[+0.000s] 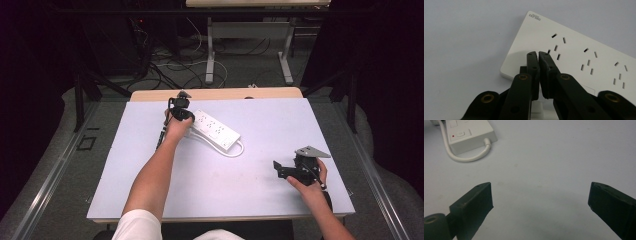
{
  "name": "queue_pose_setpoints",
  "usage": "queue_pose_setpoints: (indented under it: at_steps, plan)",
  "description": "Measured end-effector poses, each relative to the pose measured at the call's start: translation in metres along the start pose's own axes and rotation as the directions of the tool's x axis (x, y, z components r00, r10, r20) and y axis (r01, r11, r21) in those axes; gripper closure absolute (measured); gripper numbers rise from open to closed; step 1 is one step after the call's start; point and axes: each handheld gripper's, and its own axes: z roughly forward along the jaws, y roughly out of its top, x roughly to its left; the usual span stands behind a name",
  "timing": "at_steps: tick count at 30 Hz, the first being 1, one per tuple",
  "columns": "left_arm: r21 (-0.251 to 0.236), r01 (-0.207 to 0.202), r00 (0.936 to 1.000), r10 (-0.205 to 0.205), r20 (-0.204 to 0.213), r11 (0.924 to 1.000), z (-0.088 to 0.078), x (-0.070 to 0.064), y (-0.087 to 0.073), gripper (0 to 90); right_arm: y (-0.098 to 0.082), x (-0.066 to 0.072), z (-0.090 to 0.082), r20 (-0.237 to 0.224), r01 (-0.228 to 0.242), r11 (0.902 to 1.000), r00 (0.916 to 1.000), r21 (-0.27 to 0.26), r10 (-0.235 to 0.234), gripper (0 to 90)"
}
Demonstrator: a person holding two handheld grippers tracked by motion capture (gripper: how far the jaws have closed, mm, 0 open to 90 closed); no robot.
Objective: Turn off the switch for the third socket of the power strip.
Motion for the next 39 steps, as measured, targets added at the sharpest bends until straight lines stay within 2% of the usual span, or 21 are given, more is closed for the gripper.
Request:
queue_pose_setpoints:
  at_steps: [21, 39]
  plan:
    - [0.013, -0.028, 0.9994, 0.029, -0.017, 0.9995, 0.0012, -0.0007, -0.0006, 90.0, 0.0, 0.0003, 0.0, -0.002, -0.002, 1.0, 1.0, 0.001, 0.002, 5.2]
    - [-0.003, -0.033, 0.9992, 0.033, -0.023, 0.9995, 0.002, -0.0019, -0.0021, 90.0, 0.0002, 0.0011, -0.0004, -0.002, -0.004, 1.0, 1.0, 0.002, 0.004, 5.2]
